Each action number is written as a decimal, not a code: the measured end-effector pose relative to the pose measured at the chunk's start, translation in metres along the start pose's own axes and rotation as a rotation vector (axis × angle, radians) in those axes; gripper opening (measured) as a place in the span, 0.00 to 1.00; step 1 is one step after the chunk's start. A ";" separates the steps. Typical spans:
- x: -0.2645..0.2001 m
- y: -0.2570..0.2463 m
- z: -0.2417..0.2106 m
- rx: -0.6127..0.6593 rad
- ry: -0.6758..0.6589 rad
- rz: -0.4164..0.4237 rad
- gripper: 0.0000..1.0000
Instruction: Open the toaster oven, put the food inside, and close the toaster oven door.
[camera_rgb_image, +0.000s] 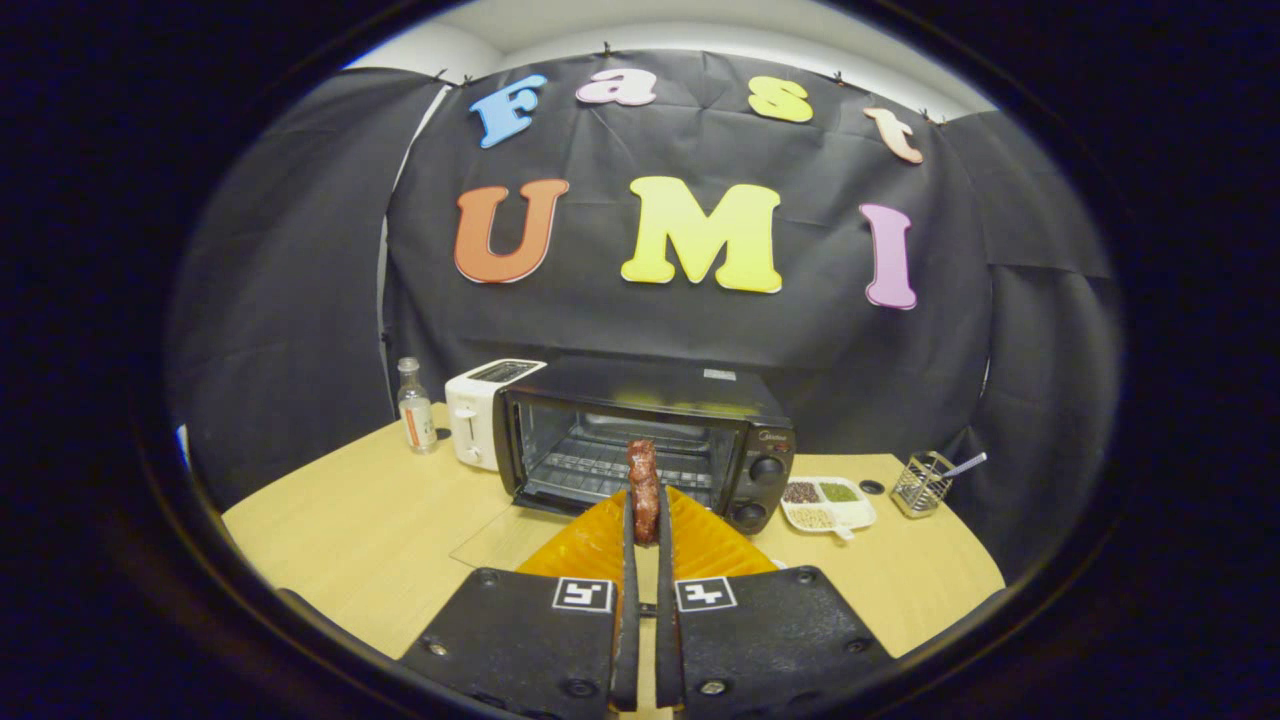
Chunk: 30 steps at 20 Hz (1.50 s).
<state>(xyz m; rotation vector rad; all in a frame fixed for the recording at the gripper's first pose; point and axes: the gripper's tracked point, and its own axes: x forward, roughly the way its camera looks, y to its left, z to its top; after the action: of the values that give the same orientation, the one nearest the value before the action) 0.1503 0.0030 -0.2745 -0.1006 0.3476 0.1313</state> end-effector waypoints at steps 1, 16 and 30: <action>0.009 0.005 -0.003 0.021 0.000 -0.001 0.10; 0.142 0.020 -0.015 0.605 -0.003 0.121 0.10; 0.225 0.007 -0.043 0.989 0.082 0.196 0.14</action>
<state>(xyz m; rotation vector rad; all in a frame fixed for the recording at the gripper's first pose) 0.3442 0.0291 -0.3932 0.9098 0.4714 0.1364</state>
